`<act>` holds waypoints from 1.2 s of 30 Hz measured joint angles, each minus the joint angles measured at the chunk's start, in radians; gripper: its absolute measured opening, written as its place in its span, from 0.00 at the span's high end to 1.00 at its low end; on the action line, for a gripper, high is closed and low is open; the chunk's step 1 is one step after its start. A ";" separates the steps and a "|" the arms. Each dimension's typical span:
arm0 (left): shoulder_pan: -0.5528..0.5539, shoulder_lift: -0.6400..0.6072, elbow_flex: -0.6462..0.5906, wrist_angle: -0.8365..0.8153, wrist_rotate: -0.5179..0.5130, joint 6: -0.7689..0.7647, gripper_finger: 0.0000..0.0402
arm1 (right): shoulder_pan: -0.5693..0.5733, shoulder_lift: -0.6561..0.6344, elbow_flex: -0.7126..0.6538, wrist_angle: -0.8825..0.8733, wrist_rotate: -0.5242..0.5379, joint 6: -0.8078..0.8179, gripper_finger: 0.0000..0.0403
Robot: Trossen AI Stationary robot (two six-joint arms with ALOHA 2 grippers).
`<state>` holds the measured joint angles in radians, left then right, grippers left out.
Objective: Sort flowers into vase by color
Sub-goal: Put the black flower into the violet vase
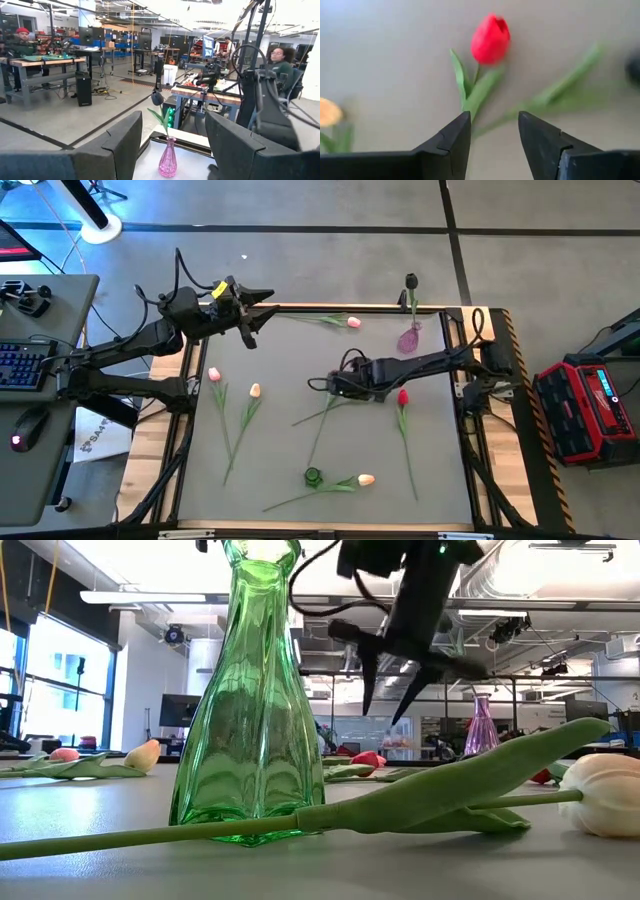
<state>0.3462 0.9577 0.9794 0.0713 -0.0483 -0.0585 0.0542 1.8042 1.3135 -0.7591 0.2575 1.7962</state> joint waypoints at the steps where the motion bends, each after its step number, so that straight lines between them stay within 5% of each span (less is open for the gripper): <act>1: 0.000 0.000 0.000 0.000 0.000 0.000 0.49 | 0.014 0.000 0.002 0.000 -0.011 0.077 0.62; 9: 0.000 0.000 0.000 0.000 0.000 0.000 0.49 | 0.059 0.034 -0.124 0.238 -0.039 0.424 0.62; 12: 0.000 0.000 0.000 0.000 0.000 0.000 0.49 | 0.037 0.059 -0.149 0.334 -0.038 0.434 0.62; 36: 0.000 0.000 0.000 0.000 0.000 0.000 0.49 | -0.015 0.121 -0.147 0.302 -0.138 0.529 0.62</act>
<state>0.3463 0.9577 0.9794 0.0712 -0.0486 -0.0582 0.0391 1.9253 1.1667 -0.4570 0.1197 2.3256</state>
